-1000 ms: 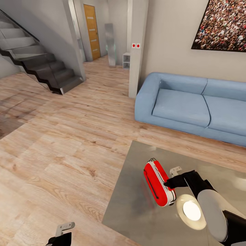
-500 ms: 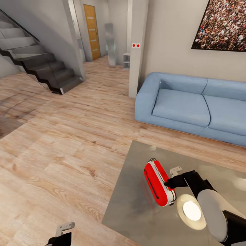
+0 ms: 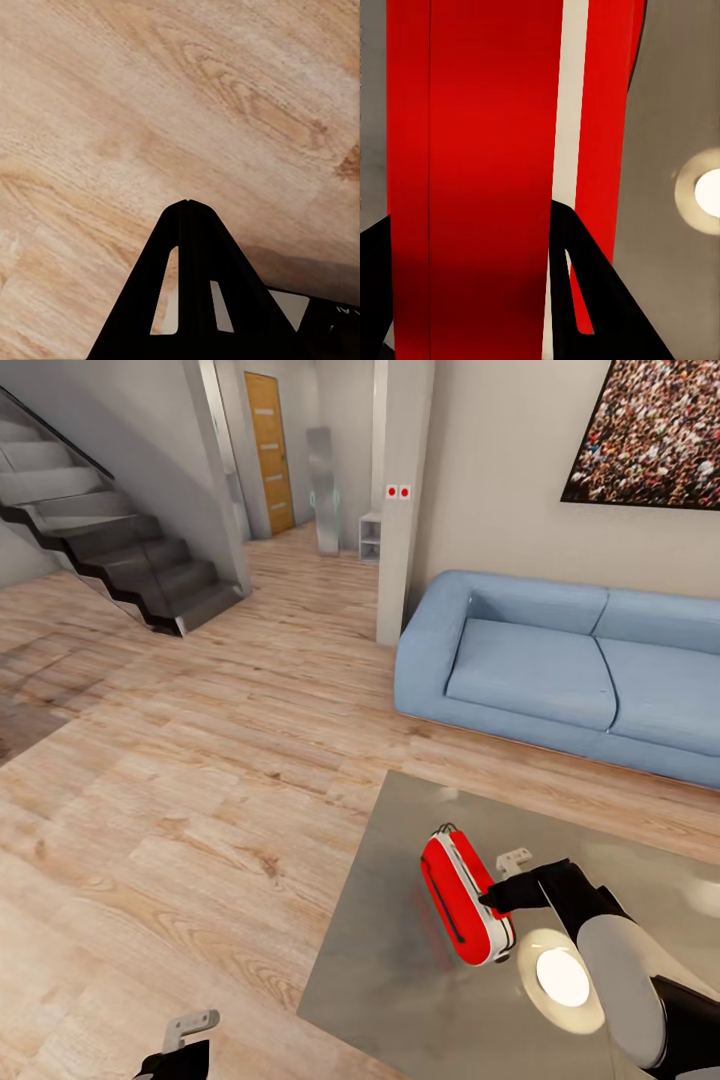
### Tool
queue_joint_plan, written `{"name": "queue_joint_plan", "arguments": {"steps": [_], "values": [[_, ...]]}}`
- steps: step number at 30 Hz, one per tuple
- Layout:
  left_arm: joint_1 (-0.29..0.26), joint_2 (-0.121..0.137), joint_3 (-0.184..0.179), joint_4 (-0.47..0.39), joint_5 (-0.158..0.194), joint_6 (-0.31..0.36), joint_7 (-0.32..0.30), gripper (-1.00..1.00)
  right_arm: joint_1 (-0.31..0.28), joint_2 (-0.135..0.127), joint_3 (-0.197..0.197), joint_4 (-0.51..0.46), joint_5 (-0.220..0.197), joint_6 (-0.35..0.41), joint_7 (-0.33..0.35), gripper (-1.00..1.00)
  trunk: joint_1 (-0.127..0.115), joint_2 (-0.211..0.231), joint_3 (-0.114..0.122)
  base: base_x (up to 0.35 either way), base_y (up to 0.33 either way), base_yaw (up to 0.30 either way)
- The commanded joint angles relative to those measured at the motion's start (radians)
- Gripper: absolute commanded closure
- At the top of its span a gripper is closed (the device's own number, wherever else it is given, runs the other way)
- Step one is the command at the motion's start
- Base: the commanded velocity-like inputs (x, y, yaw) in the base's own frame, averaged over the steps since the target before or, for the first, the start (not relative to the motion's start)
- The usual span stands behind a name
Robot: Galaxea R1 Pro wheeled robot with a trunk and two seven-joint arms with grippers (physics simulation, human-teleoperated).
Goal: Turn on the radio receiver that's on the table in the living room.
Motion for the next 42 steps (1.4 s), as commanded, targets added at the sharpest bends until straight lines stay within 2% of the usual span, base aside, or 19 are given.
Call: {"name": "queue_joint_plan", "arguments": {"steps": [1,3,22,28,33,39,42], "values": [[0.0,0.0,0.0,0.0,0.0,0.0,0.0,1.0,0.0,0.0,-0.001,0.001,-0.004,0.0,0.0,1.0,0.0,0.0,0.0,0.0,0.0,0.0],[0.0,0.0,0.0,0.0,0.0,-0.001,0.0,1.0,0.0,0.0,-0.001,0.003,-0.004,0.0,0.0,1.0,0.0,0.0,0.0,0.0,0.0,0.0],[0.0,0.0,0.0,0.0,0.0,0.0,0.0,1.0,0.0,0.0,-0.001,0.004,-0.004,0.0,0.0,1.0,0.073,-0.133,-0.059,0.0,0.0,0.0],[0.0,0.0,0.0,0.0,0.0,-0.001,0.0,1.0,0.0,0.0,-0.001,0.004,-0.004,0.0,0.0,1.0,0.073,-0.133,-0.059,0.0,0.0,0.0],[0.001,-0.028,0.005,0.001,-0.002,-0.001,-0.002,1.0,-0.028,0.029,0.001,-0.026,0.006,0.004,0.003,1.0,0.073,-0.133,-0.06,0.0,0.0,0.0],[0.035,-0.062,0.005,-0.001,0.001,-0.001,-0.006,1.0,-0.062,0.063,0.0,-0.041,0.004,-0.007,-0.013,1.0,0.073,-0.133,-0.06,0.0,0.0,0.0],[0.042,-0.067,0.005,-0.001,0.001,-0.001,-0.006,1.0,-0.075,0.078,-0.001,-0.041,0.003,-0.002,-0.015,1.0,0.073,-0.133,-0.06,0.0,0.0,0.0]]}}
